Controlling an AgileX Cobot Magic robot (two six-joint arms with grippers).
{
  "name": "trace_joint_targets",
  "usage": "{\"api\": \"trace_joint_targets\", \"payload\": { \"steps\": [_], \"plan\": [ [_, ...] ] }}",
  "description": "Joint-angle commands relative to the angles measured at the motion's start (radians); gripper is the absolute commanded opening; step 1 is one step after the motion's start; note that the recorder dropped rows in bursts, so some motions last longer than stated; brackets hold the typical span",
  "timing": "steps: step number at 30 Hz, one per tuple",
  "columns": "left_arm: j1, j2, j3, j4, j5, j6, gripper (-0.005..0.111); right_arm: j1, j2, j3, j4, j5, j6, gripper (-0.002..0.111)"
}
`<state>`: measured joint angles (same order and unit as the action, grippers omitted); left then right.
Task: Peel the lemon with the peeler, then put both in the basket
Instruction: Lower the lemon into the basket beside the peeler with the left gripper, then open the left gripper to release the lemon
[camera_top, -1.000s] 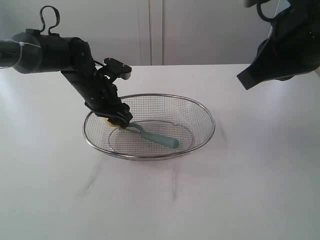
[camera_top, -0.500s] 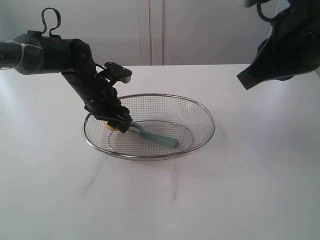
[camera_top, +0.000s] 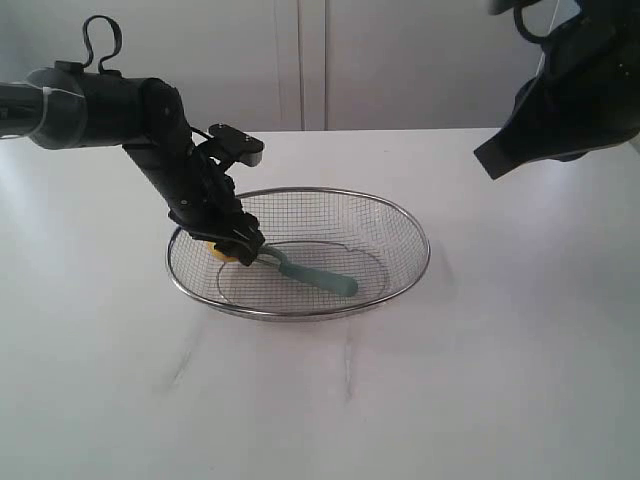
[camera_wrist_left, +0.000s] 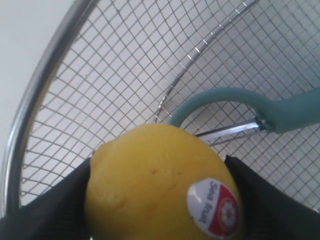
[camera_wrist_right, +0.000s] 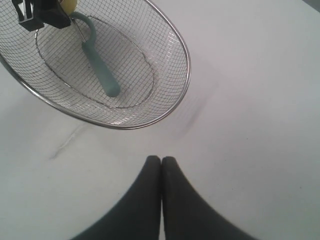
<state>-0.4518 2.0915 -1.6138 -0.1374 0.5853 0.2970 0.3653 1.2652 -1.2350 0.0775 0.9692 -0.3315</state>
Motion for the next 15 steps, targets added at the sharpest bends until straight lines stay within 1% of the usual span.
{"api": "trace_joint_targets", "payload": {
  "steps": [1,5,10,15],
  "plan": [
    [-0.001,-0.008,-0.003,-0.018,0.013,-0.009,0.071,-0.008,-0.007,0.003,0.0,-0.007,0.004,0.0],
    [-0.001,-0.008,-0.003,-0.021,0.015,-0.009,0.075,-0.008,-0.007,0.003,0.0,-0.007,0.004,0.0],
    [-0.001,-0.008,-0.003,-0.044,0.015,-0.009,0.083,-0.008,-0.007,0.003,0.0,-0.007,0.004,0.0],
    [-0.001,-0.008,-0.003,-0.055,0.015,-0.009,0.085,-0.008,-0.007,0.003,0.0,-0.007,0.004,0.0]
  ]
}}
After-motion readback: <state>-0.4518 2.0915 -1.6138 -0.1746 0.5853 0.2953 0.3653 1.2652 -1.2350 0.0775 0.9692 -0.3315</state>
